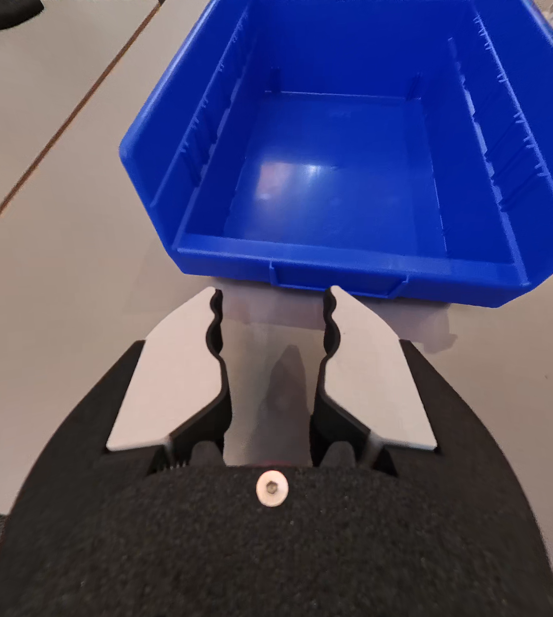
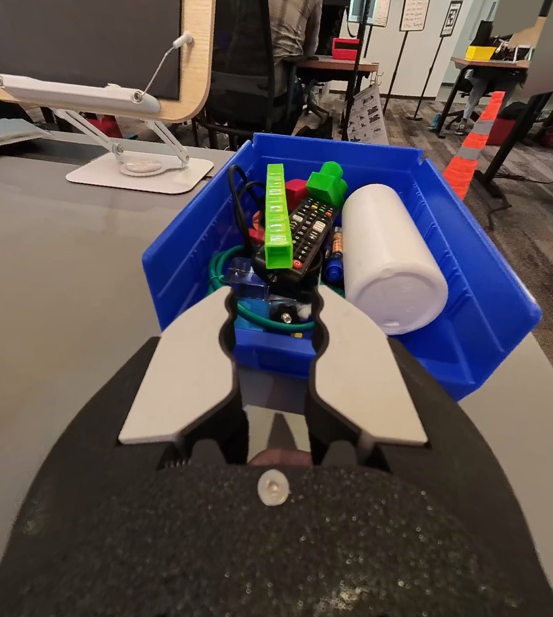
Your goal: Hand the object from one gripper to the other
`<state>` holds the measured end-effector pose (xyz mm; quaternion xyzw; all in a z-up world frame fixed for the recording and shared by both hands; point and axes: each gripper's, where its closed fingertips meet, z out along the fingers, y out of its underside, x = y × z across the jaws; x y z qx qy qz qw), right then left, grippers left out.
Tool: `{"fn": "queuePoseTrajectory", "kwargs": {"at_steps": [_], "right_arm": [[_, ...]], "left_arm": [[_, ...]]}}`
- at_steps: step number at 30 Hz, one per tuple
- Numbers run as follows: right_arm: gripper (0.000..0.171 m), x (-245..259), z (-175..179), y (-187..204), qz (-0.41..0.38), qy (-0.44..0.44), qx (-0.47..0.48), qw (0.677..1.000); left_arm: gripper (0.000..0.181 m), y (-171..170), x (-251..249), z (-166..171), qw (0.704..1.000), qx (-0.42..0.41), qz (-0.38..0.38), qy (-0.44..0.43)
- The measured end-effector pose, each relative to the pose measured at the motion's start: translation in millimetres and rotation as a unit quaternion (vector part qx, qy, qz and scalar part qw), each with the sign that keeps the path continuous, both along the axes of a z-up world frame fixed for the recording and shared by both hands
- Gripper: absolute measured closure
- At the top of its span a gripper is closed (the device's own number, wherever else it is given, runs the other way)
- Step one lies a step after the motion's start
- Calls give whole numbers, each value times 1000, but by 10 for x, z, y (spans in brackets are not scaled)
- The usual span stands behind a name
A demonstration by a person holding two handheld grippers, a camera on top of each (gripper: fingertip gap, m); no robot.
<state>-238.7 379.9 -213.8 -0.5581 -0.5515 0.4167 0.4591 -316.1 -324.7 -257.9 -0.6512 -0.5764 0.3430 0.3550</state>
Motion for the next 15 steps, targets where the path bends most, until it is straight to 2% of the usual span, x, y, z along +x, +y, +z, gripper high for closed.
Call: {"fn": "queuePoseTrajectory", "kwargs": {"at_steps": [6, 9, 12, 14, 15], "right_arm": [[129, 72, 32, -26, 21, 18, 54, 998], [134, 134, 102, -230, 66, 40, 10, 997], [122, 98, 150, -639, 137, 33, -55, 989], [105, 24, 83, -935, 172, 3, -33, 985], [99, -51, 15, -1011, 162, -19, -18, 986]], "left_arm": [[120, 130, -7, 237, 999, -1, -7, 44], [118, 268, 7, 323, 998, 15, -17, 50], [119, 513, 88, 406, 995, 51, -50, 65], [120, 684, 139, 395, 993, 71, -77, 59], [120, 761, 158, 372, 992, 76, -90, 53]]}}
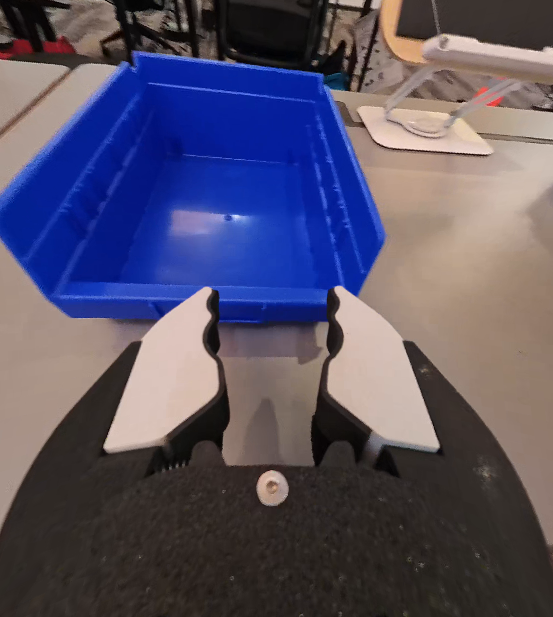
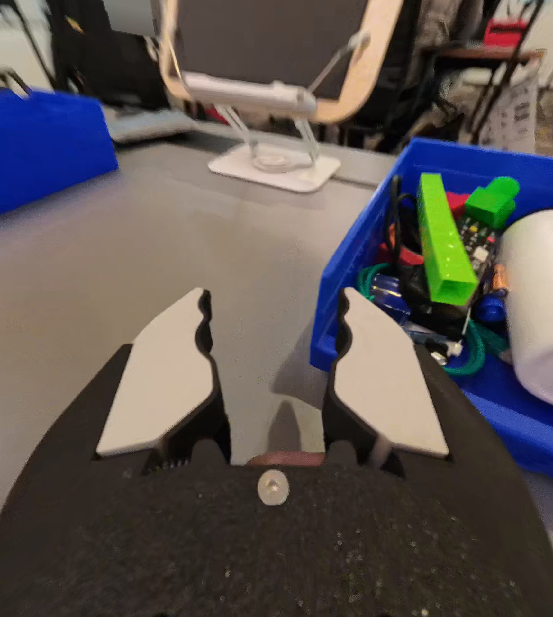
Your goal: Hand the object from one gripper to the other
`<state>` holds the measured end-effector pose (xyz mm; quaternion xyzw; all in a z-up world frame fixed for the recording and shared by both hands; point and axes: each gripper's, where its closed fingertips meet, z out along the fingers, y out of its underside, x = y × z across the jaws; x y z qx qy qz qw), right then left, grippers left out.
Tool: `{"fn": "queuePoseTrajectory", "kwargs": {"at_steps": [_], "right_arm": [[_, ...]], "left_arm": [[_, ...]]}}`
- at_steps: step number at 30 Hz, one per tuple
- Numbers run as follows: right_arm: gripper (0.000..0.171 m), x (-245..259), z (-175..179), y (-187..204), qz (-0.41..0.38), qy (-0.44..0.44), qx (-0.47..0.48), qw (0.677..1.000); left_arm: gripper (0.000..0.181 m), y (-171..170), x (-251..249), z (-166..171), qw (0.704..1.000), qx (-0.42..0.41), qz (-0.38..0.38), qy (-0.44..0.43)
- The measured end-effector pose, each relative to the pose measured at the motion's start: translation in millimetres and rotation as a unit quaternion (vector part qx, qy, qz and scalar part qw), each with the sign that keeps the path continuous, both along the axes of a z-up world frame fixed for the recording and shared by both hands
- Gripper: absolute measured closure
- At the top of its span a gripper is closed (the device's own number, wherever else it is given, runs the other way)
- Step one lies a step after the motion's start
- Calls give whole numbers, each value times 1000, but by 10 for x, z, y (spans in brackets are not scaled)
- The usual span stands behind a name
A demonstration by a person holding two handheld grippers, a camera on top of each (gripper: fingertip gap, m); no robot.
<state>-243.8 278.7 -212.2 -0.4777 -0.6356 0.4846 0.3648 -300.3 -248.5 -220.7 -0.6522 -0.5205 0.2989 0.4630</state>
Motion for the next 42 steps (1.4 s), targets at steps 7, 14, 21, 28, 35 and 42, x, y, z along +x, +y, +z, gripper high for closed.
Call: {"fn": "queuePoseTrajectory", "kwargs": {"at_steps": [7, 14, 21, 28, 35, 42], "right_arm": [[69, -444, -241, -363, -87, -129, 51, 986], [70, -427, -175, -991, -11, -125, 28, 992], [94, -7, 314, -947, -17, -30, 62, 997], [99, 506, 412, 802, -270, -9, 34, 962], [121, 210, -222, 1119, -312, -118, -51, 941], [153, 97, -325, 1084, -352, -132, -78, 923]], "left_arm": [[119, 291, 92, 191, 997, 54, -36, 41], [117, 578, 212, 211, 994, -13, -86, 72], [112, 1703, 537, 708, 951, 120, -247, 140], [122, 3335, 473, 408, 907, 139, -397, 7], [125, 4627, -30, -70, 912, 43, -396, -98], [159, 4859, -213, -324, 927, 14, -345, -142]]}}
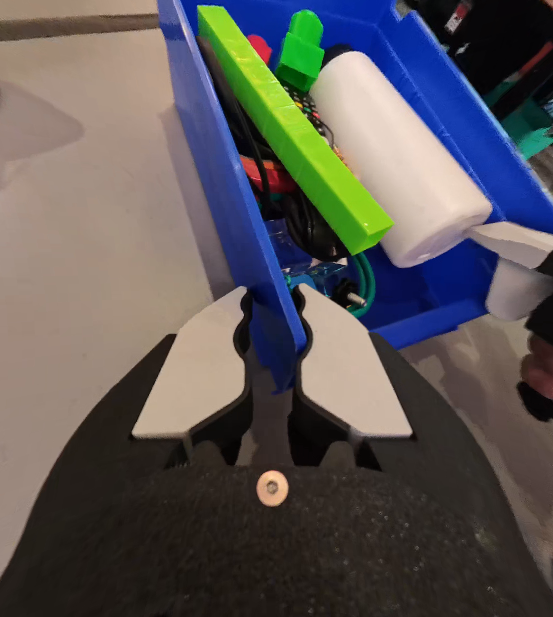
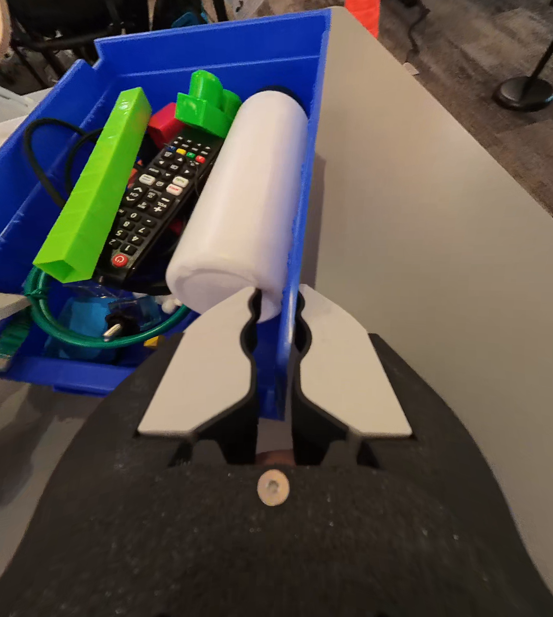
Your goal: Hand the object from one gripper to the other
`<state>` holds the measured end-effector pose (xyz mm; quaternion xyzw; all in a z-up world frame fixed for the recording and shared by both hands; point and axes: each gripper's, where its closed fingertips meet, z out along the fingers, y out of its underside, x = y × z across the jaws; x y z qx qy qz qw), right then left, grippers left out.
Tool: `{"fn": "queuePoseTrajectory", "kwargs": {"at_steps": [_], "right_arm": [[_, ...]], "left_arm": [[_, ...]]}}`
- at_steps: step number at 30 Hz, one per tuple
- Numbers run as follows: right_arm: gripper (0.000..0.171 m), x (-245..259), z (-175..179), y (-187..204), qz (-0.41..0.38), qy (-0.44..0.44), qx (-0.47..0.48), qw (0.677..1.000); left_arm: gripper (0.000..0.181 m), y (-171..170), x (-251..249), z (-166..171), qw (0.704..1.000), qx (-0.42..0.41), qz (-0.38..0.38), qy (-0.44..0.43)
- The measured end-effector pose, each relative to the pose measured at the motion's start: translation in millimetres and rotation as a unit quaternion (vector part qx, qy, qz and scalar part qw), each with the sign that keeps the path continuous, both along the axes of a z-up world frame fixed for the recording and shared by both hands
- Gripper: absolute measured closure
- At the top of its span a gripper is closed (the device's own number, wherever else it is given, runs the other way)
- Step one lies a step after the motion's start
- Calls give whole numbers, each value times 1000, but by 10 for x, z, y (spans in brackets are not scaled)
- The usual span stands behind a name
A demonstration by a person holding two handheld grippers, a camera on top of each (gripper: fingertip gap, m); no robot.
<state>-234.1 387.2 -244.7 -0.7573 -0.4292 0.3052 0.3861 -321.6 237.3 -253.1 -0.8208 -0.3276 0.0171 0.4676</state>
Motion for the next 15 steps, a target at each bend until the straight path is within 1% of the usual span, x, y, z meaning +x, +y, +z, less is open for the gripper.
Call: {"fn": "queuePoseTrajectory", "kwargs": {"at_steps": [2, 3, 7, 9, 11, 15], "right_arm": [[160, 36, 25, -17, -10, -6, 18, 1000], [160, 62, 41, -47, -16, -10, 26, 999], [162, 171, 201, -303, -31, 11, 47, 998], [166, 197, 315, -491, -35, 27, 62, 997], [166, 168, 368, -736, -17, 33, 57, 998], [166, 6, 319, -1296, 37, 38, 46, 998]], "left_arm": [[170, -63, -44, 2, 997, -38, 10, 66], [171, -97, -32, 13, 995, -47, 15, 82], [176, -364, 88, 21, 994, -48, 33, 92], [177, -583, 162, 22, 994, -49, 44, 91], [177, -856, 208, 42, 994, -44, 62, 84], [177, -1510, 203, 143, 985, -62, 116, 110]]}}
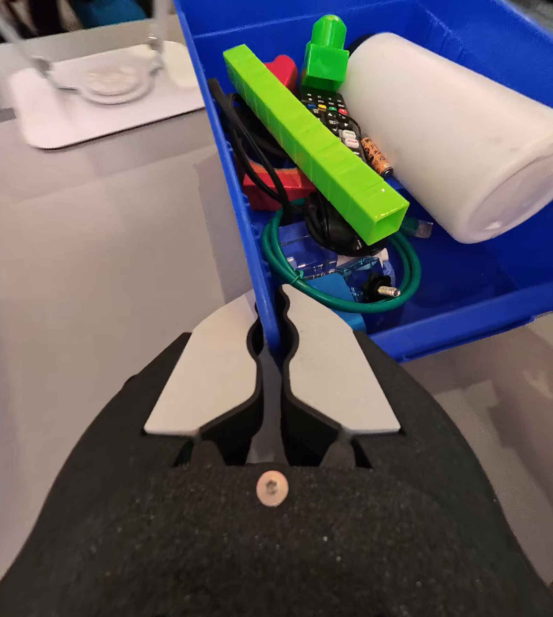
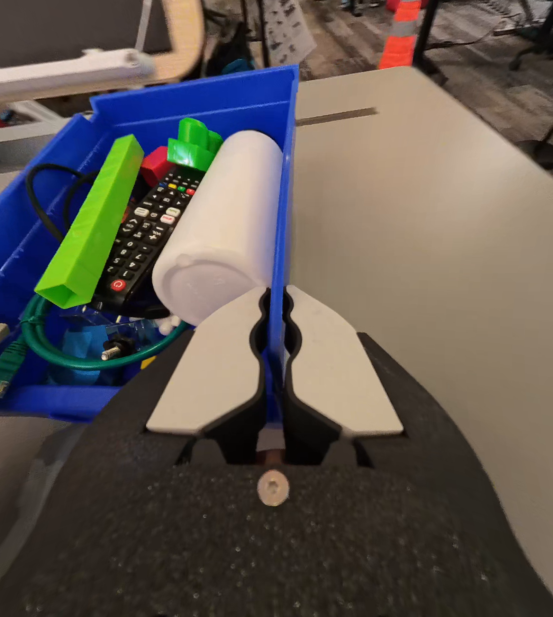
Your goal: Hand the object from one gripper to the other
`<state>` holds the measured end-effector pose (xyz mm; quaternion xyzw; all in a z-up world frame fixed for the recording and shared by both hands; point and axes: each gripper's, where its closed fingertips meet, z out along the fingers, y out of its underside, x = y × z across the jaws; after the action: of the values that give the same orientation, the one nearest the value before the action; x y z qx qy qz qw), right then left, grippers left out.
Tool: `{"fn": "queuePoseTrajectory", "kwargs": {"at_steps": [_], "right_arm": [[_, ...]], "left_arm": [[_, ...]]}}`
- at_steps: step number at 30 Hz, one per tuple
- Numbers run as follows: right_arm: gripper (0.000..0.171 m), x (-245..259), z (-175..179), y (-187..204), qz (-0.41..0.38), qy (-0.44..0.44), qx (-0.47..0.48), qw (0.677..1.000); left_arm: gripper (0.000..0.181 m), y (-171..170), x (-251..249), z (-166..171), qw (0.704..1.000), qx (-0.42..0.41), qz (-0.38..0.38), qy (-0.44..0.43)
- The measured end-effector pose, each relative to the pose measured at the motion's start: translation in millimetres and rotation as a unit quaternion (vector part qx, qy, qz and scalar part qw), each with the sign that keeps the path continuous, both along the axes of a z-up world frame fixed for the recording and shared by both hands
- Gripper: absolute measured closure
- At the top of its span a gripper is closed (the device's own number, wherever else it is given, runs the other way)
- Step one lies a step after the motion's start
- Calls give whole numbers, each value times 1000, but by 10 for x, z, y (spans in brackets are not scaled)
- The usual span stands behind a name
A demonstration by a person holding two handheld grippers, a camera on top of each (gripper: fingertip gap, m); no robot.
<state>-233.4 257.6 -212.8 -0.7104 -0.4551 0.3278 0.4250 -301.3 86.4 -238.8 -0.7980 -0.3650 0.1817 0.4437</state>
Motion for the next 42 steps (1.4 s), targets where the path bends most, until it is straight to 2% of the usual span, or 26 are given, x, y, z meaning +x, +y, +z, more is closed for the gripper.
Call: {"fn": "queuePoseTrajectory", "kwargs": {"at_steps": [5, 9, 13, 17, 19, 21, 23, 26, 29, 30, 32, 33, 36, 37, 40, 42], "right_arm": [[166, -343, -112, -743, 74, -4, -13, 997], [166, -619, -229, -1132, 108, -9, -24, 994], [166, -763, -241, -1324, 125, -4, -17, 992], [164, -805, -241, -1345, 141, 11, -33, 989], [163, -784, -237, -1353, 171, 15, -36, 985], [153, -697, -215, -1361, 204, 4, -25, 979], [153, -556, -85, -1366, 238, 12, -12, 971], [143, -337, 175, -1410, 293, 43, 35, 955], [143, -237, 304, -1515, 321, 50, 74, 943], [143, -230, 360, -1576, 325, 60, 82, 940], [143, -228, 454, -1809, 352, 80, 83, 929], [143, -229, 464, -1972, 373, 83, 77, 921], [143, -205, 384, -2567, 448, 70, 40, 890], [143, -181, 333, -2779, 471, 63, 23, 879], [141, -90, 118, -3411, 527, 30, -30, 849], [138, -77, -46, -3769, 537, 6, -49, 842]], "left_arm": [[177, -842, -131, 24, 997, -23, 67, 18], [178, -1279, -259, -28, 993, -31, 110, 19], [177, -1494, -354, -80, 991, -22, 129, 14], [174, -1511, -402, -86, 993, -12, 114, 10], [160, -1464, -333, -63, 997, 10, 82, -5], [148, -1498, -164, 143, 995, 71, 67, -22], [143, -1684, 27, 485, 989, 139, 57, -8], [138, -2506, 37, 700, 986, 112, 118, 28], [129, -3662, -150, 604, 977, 18, 212, 25], [124, -3989, -209, 522, 974, -15, 226, 12], [124, -4525, -374, 343, 962, -86, 260, 1], [125, -4620, -473, 288, 963, -88, 255, 4], [130, -4565, -737, 108, 976, -35, 215, -25], [137, -4532, -806, 55, 978, -29, 205, -29], [174, -4532, -874, -107, 976, -32, 210, -52], [179, -4506, -797, -124, 976, -29, 211, -39]]}}
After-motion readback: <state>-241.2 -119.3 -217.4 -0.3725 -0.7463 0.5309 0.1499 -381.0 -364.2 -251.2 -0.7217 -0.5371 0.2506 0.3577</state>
